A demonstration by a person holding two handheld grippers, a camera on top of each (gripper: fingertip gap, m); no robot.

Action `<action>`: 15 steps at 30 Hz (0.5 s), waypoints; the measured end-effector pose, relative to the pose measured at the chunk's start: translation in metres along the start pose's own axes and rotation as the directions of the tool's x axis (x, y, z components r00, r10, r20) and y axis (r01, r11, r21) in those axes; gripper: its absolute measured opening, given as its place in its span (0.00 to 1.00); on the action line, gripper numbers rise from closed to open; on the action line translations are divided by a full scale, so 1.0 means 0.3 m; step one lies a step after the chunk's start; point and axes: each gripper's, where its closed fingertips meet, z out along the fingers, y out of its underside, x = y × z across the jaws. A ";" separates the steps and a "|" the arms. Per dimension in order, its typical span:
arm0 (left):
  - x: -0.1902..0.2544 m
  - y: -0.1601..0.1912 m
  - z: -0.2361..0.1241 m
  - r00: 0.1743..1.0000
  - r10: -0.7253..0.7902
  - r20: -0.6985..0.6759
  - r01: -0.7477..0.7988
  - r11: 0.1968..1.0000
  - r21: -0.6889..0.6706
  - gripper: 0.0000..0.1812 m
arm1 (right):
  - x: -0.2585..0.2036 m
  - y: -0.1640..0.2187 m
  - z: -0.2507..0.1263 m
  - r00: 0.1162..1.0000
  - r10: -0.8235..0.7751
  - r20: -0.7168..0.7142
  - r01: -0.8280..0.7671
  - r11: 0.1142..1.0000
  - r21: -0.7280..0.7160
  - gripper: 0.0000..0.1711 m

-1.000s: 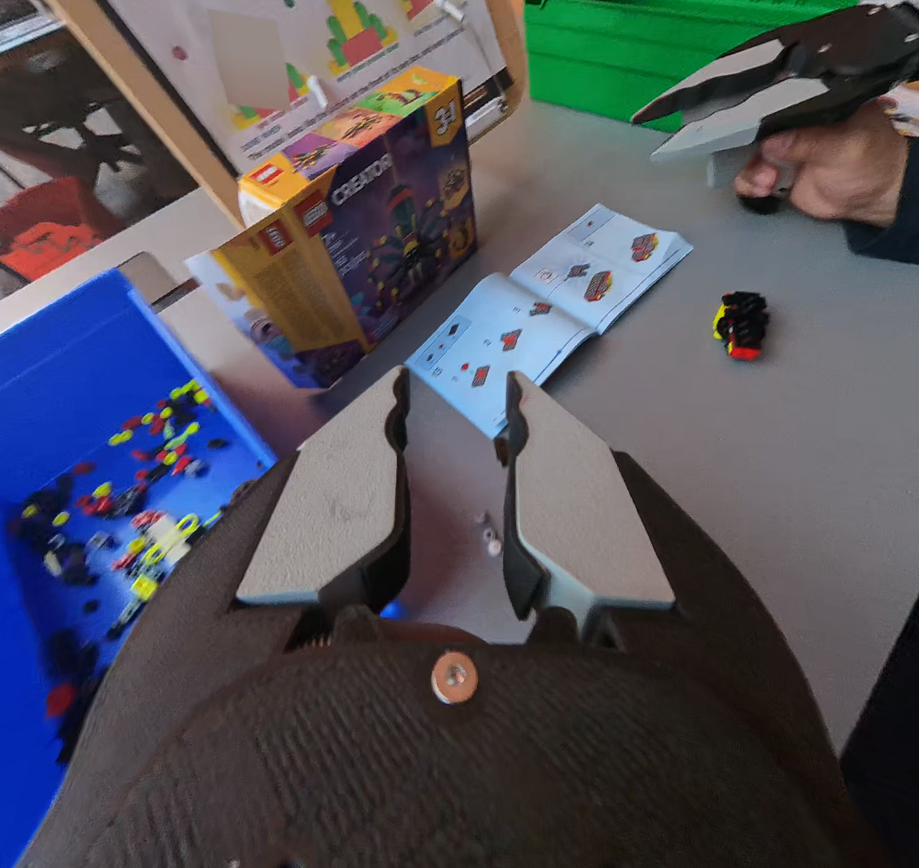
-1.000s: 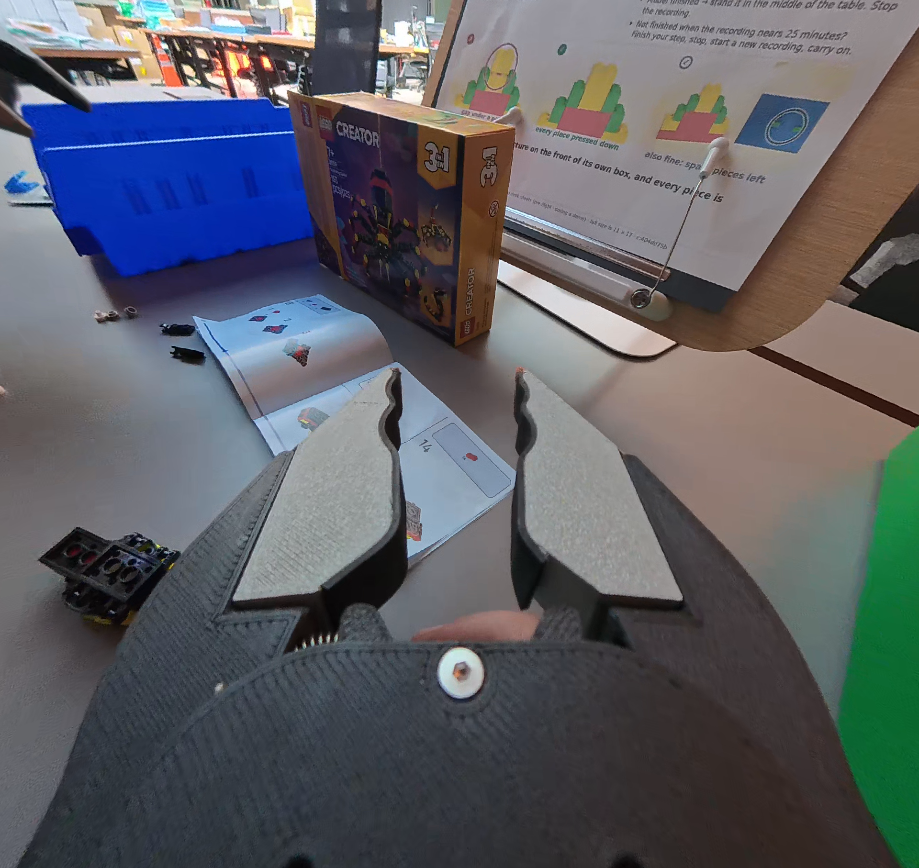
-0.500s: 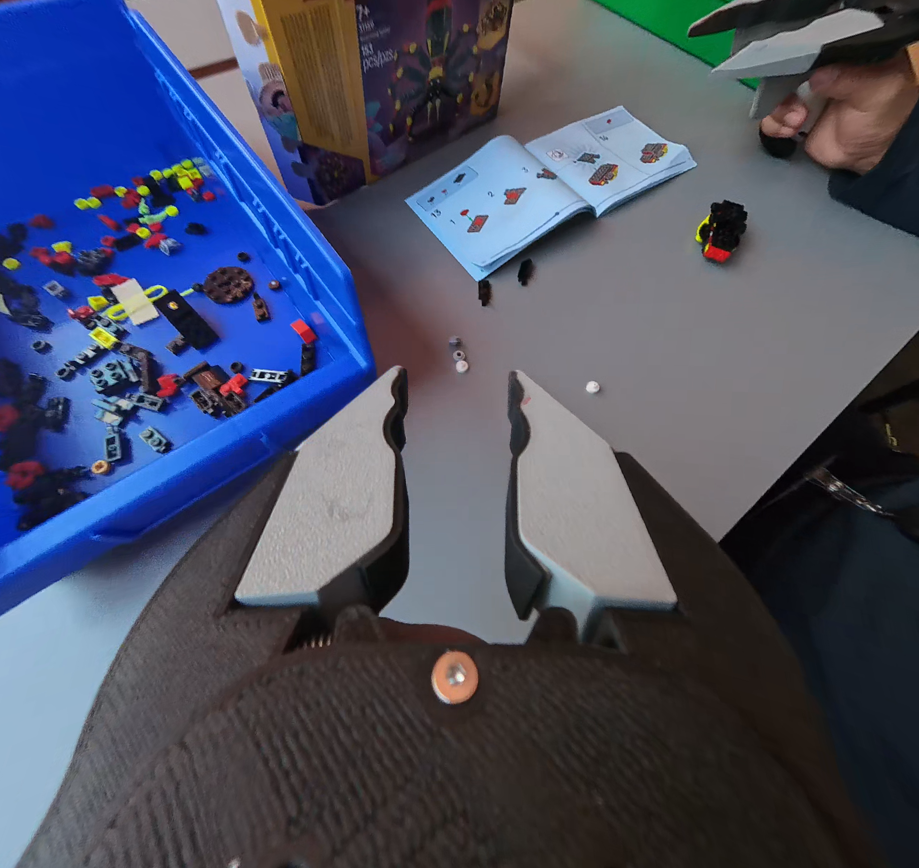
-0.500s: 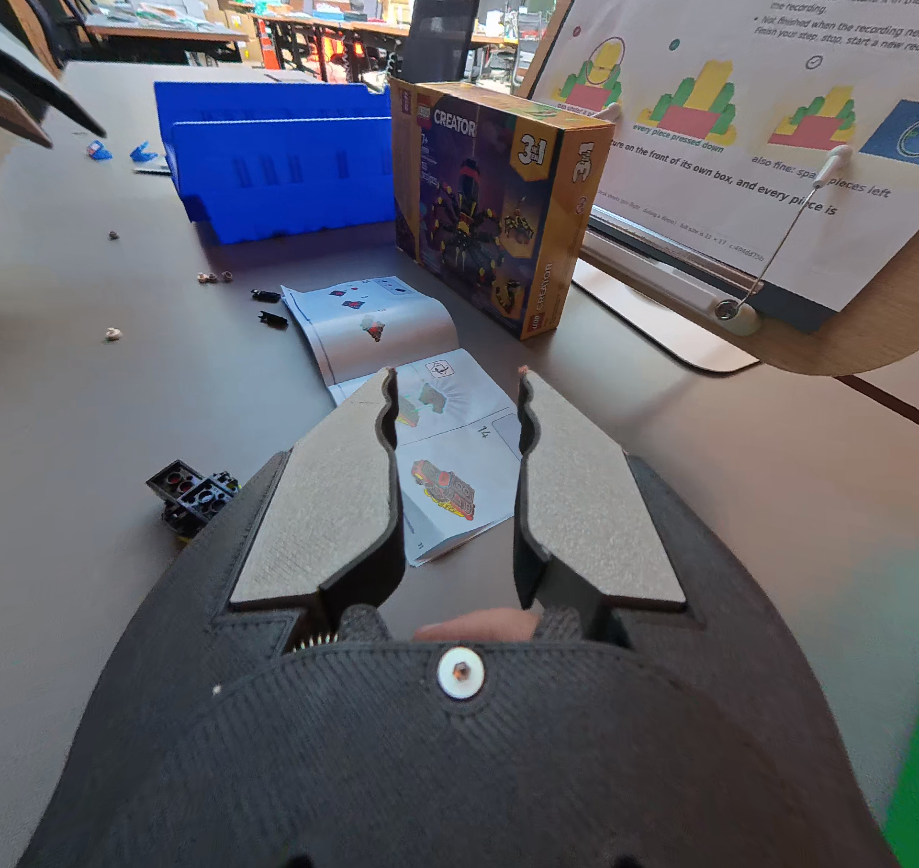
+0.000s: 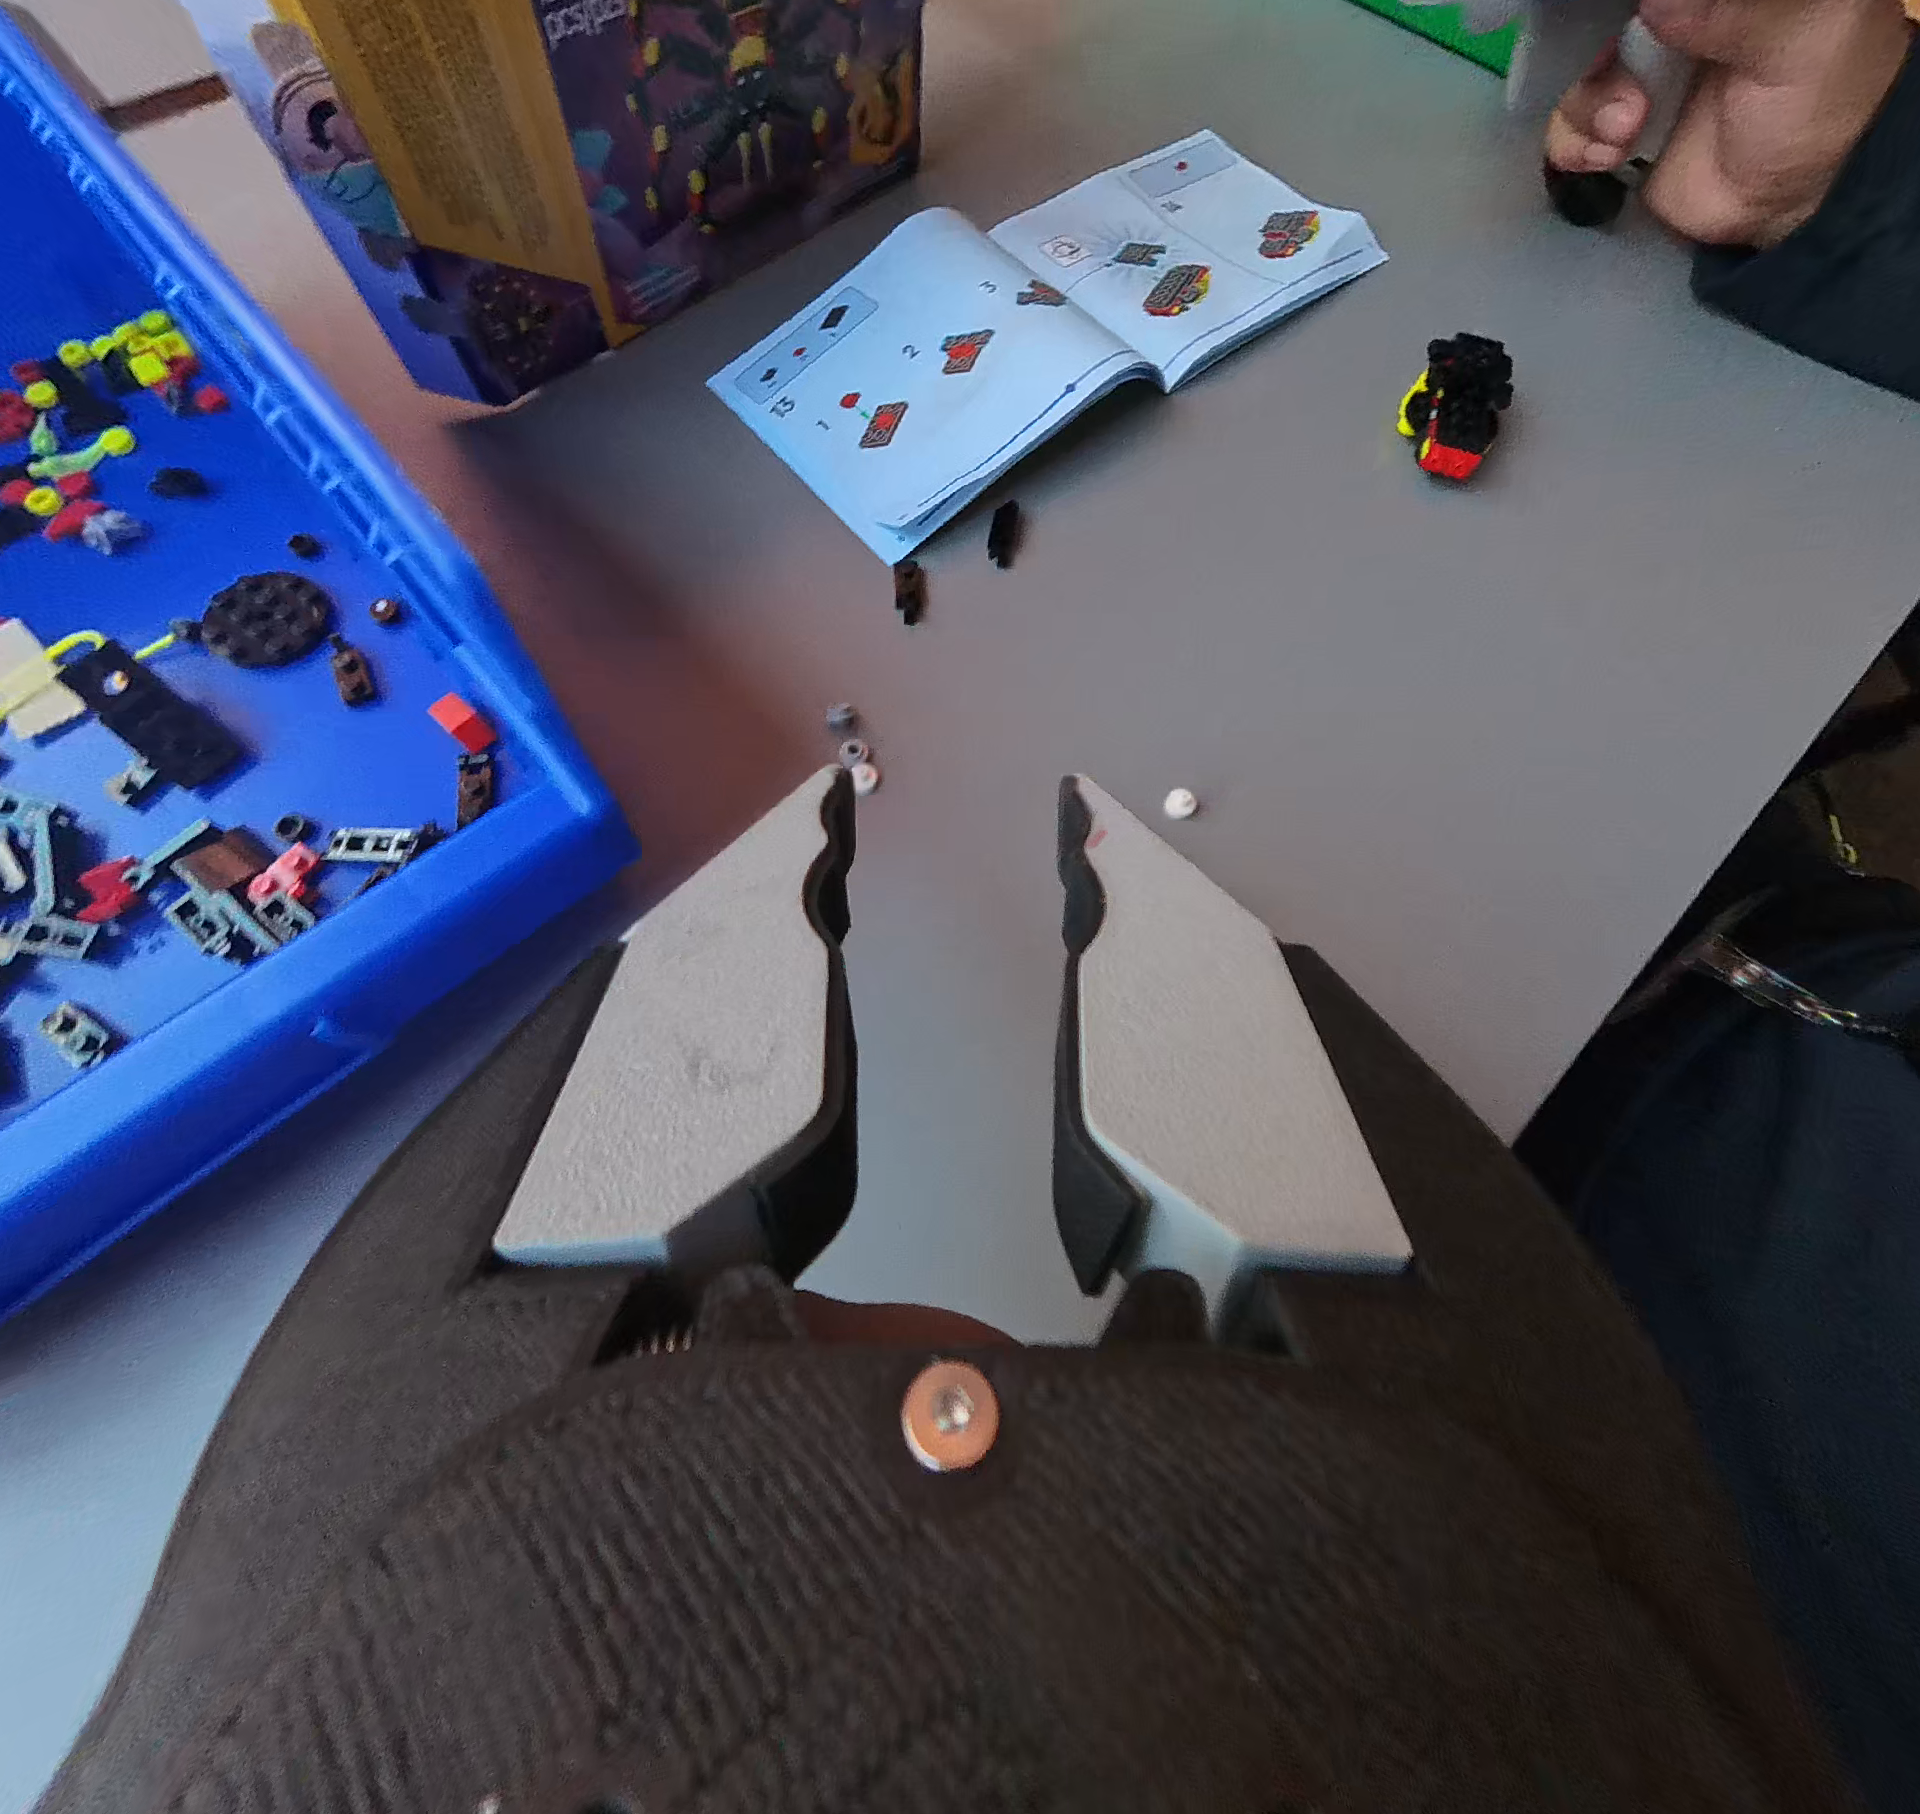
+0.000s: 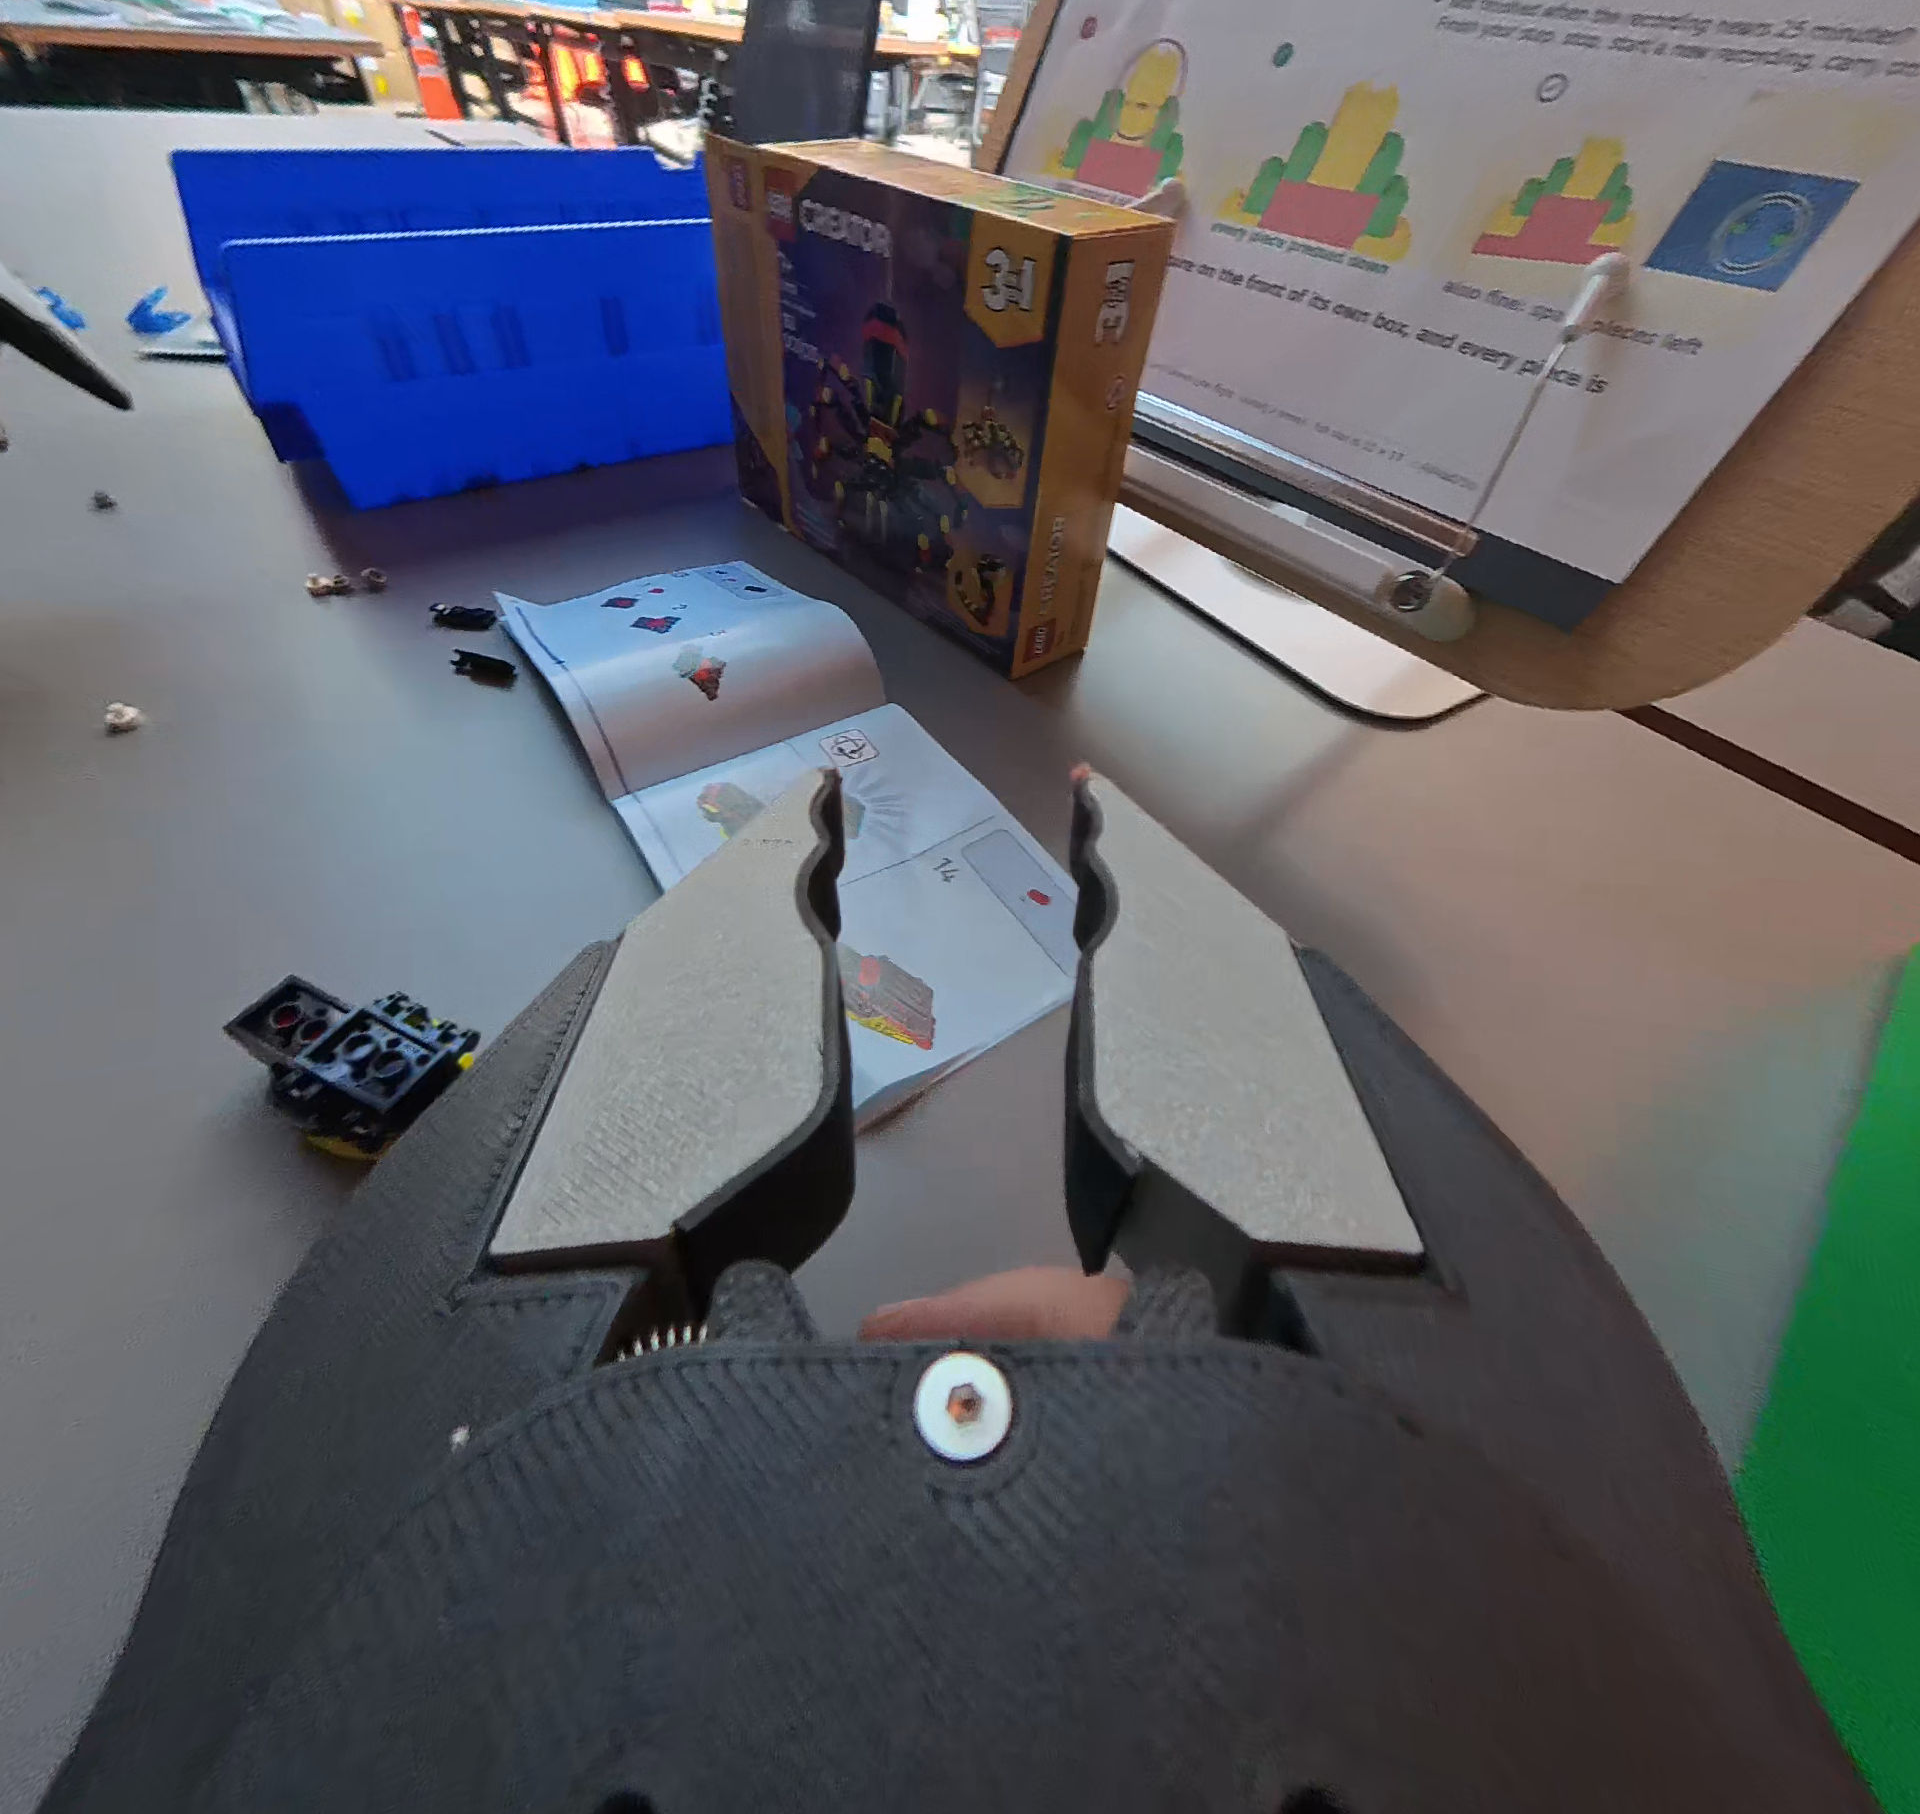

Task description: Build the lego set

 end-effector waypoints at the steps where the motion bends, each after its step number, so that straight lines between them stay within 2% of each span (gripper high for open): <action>1: 0.011 -0.013 0.017 1.000 0.016 -0.005 -0.016 1.000 0.011 0.20 | 0.017 0.002 -0.003 1.000 0.018 -0.019 -0.018 1.000 -0.002 0.23; 8: 0.069 -0.175 0.191 0.991 0.110 -0.070 -0.105 0.992 0.065 0.19 | 0.097 0.012 -0.015 0.988 0.037 -0.151 -0.041 0.999 -0.025 0.22; 15: 0.059 -0.344 0.362 0.986 0.148 -0.076 -0.133 0.976 0.175 0.18 | 0.140 0.049 -0.012 0.979 0.044 -0.199 -0.061 0.995 -0.081 0.21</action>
